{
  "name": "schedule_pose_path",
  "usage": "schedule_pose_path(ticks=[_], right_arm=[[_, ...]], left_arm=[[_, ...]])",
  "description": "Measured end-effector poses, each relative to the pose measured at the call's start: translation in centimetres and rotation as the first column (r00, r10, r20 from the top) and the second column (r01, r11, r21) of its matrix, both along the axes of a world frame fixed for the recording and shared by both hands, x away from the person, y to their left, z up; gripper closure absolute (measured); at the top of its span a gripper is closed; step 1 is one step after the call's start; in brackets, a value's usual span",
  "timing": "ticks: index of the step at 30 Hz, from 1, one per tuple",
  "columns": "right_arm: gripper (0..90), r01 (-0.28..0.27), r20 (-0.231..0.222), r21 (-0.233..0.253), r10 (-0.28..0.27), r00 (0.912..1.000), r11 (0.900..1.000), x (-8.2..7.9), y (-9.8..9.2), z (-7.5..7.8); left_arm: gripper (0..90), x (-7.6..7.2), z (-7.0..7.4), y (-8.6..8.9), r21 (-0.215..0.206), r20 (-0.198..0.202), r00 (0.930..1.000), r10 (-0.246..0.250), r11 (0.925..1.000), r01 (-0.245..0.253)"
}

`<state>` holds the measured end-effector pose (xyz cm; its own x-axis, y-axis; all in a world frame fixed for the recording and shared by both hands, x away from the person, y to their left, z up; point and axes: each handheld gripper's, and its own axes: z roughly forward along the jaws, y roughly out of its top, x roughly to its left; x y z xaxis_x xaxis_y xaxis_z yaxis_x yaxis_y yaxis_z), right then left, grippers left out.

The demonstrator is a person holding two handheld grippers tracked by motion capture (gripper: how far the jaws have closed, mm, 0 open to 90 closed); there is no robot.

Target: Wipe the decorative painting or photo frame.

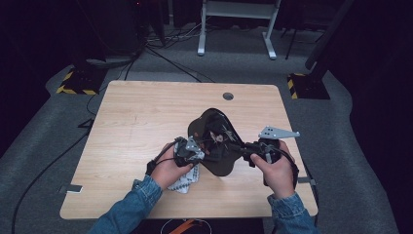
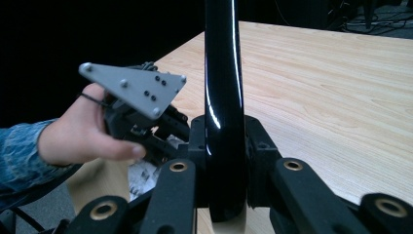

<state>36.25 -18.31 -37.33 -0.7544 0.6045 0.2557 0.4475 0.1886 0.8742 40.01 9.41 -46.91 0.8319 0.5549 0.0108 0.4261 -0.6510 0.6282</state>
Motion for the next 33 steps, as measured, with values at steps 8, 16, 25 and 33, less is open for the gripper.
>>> schedule_pose_path(ticks=[8,16,25,33], right_arm=[[77.5,-0.002,0.004,-0.003,0.002,1.0,1.0,0.0,0.1,0.0],[77.7,0.004,0.005,-0.003,-0.004,1.0,1.0,0.0,0.2,0.0],[77.8,0.005,0.003,0.002,-0.005,1.0,1.0,0.0,0.1,0.0],[78.2,0.002,0.0,0.017,-0.002,1.0,1.0,0.0,0.0,0.0]], left_arm=[[77.0,1.6,-0.4,1.9,-0.008,-0.016,0.9973,0.072,0.9974,-0.072],[76.9,0.8,-0.5,0.6,0.024,-0.02,0.9993,0.031,0.9993,-0.03],[76.7,-0.6,-0.8,-1.2,0.029,-0.049,0.9983,-0.031,0.999,0.033],[76.8,-1.8,-0.5,-2.8,0.035,-0.044,0.9938,-0.102,0.994,0.103]])
